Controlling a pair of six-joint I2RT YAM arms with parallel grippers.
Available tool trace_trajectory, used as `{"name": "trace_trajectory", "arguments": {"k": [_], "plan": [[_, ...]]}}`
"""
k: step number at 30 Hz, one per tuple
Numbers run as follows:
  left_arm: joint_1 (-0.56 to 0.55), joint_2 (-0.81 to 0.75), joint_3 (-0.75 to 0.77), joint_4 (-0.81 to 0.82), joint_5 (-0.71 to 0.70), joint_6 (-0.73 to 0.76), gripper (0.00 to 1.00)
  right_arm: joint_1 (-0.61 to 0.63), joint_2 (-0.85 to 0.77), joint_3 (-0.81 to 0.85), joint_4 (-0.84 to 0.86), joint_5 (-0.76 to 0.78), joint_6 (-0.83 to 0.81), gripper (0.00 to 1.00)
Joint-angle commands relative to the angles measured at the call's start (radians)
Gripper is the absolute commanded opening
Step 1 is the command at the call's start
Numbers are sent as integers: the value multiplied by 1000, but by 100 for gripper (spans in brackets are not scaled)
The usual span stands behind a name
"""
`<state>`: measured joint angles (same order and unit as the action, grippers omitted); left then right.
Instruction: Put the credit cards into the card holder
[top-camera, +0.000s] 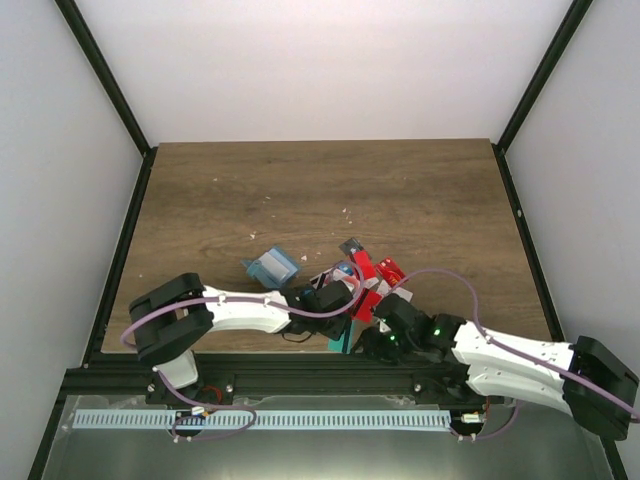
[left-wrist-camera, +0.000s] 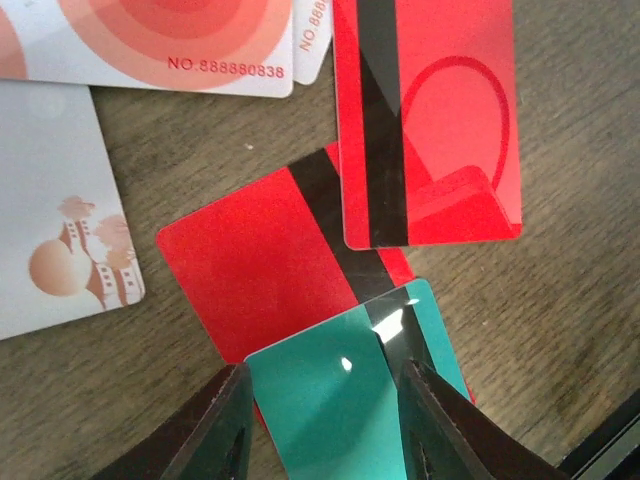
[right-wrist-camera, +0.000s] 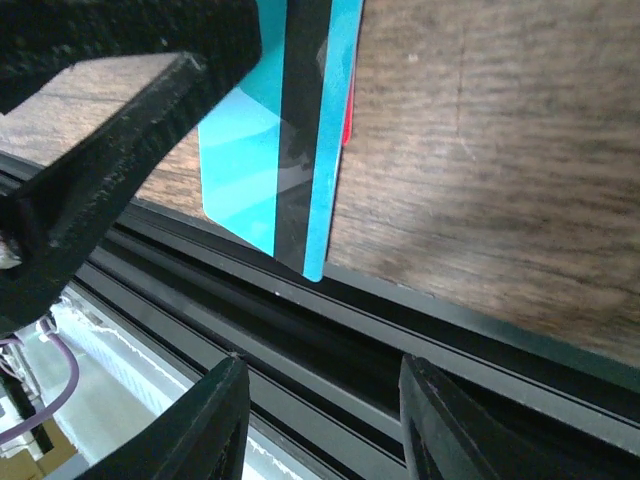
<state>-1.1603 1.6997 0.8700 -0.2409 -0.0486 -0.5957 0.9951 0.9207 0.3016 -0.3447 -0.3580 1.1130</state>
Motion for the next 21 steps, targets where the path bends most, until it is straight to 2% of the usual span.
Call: {"name": "trace_trajectory", "arguments": {"k": [1, 21], "plan": [[-30, 15, -29, -75, -6, -53, 42, 24, -13, -32, 34, -27, 54, 43], [-67, 59, -32, 2, 40, -35, 41, 36, 32, -147, 260, 50, 159, 44]]}}
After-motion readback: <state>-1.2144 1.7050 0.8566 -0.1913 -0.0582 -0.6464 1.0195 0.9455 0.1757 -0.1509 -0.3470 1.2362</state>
